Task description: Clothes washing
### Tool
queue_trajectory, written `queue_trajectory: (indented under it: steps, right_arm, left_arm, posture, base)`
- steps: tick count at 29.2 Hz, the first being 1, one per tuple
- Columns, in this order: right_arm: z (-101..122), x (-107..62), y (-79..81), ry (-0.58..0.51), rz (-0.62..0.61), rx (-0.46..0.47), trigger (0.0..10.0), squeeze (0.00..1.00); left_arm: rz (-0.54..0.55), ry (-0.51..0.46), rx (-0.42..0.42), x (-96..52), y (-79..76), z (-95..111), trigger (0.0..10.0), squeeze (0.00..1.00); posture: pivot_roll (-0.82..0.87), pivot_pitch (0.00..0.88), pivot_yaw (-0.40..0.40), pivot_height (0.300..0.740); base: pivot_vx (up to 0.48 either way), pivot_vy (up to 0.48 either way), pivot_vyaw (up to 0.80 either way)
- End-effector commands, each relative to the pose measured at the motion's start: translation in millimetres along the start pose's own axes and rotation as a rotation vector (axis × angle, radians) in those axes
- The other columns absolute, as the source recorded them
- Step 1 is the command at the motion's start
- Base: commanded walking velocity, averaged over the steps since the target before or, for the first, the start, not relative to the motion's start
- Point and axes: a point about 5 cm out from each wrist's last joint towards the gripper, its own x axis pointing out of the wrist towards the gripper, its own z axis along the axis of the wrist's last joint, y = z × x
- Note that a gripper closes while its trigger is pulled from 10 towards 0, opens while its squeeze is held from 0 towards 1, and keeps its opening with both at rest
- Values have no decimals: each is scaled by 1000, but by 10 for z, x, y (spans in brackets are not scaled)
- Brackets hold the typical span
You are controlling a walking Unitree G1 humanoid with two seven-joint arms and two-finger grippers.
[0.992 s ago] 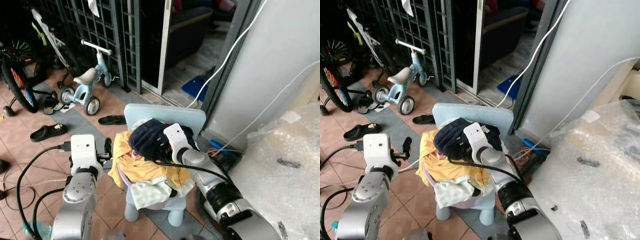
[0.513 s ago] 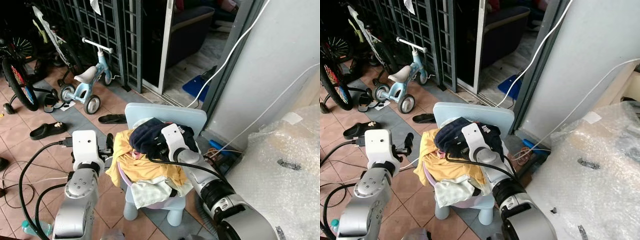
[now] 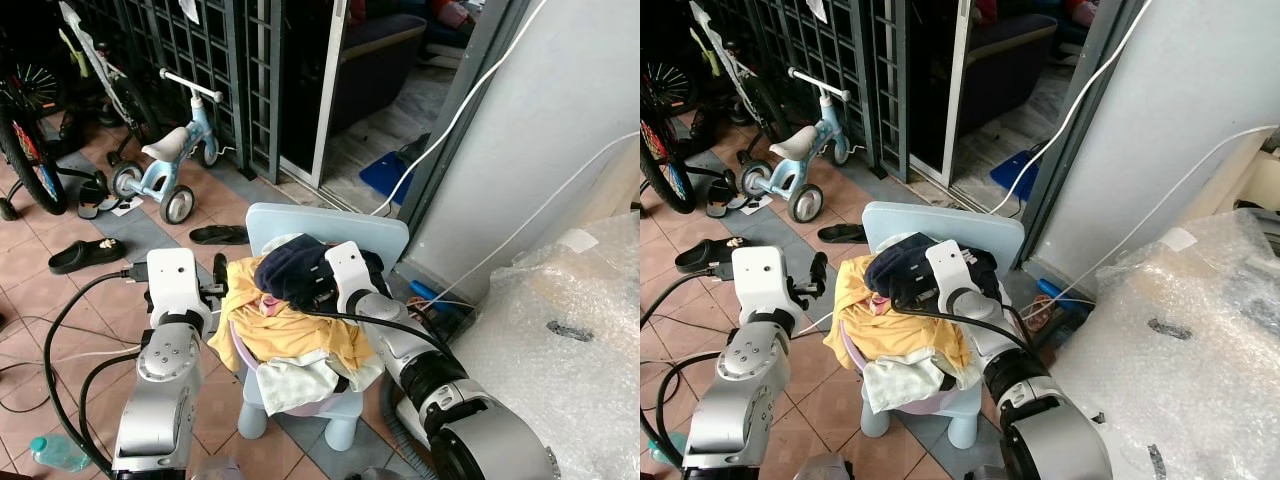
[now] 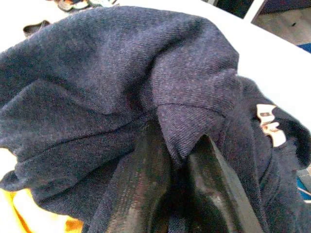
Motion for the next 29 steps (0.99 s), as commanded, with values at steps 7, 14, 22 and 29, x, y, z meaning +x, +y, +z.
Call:
queue_trajectory:
  steps: [7,14,22,29]
  right_arm:
    - [347,-68,-80,-198,-10,34,0,0]
    - [470,-208,-184,-324,-24,28,0,0]
    - [645,-537,-334,-518,-75,47,0,0]
    - [585,-1059,-488,-609,-183,4,3294,0]
  left_arm:
    - [-9,-2,-1,74,-36,-21,10000,0]
    - [-16,2,0,79,-28,-57,10000,0]
    - [-1,-7,4,70,35,-56,10000,0]
    - [-15,-48,-7,1,61,-44,10000,0]
  posture:
    - [13,0,-67,740]
    - [6,0,-65,740]
    - [6,0,-63,740]
    - [-15,0,-46,740]
  base:
    - [0,0,0]
    - [0,0,0]
    - [0,0,0]
    - [0,0,0]
